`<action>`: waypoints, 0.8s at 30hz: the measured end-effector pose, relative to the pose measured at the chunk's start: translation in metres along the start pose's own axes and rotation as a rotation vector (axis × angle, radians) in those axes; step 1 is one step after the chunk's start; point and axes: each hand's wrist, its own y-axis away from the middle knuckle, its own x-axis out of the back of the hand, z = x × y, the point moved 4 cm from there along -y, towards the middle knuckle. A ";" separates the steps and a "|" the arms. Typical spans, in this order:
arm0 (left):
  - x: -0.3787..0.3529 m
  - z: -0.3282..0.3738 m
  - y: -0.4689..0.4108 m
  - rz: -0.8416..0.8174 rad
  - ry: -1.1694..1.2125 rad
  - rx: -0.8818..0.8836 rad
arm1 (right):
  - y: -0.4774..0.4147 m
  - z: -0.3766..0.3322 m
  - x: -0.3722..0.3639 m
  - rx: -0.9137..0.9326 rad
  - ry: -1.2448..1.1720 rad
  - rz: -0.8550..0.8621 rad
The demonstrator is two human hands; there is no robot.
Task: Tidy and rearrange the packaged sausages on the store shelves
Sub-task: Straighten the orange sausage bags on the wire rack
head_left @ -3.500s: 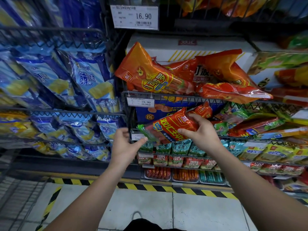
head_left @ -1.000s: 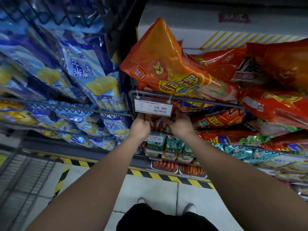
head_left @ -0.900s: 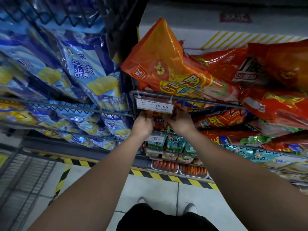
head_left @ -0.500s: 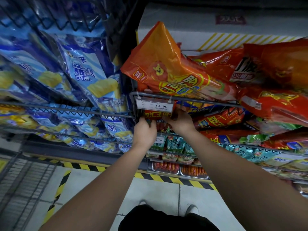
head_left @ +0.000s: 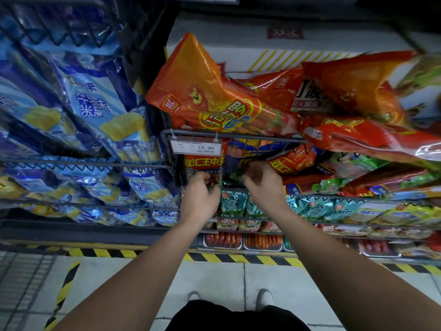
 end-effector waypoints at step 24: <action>-0.116 0.087 -0.052 -0.123 -0.149 -0.237 | -0.003 0.084 0.090 0.305 0.893 -0.064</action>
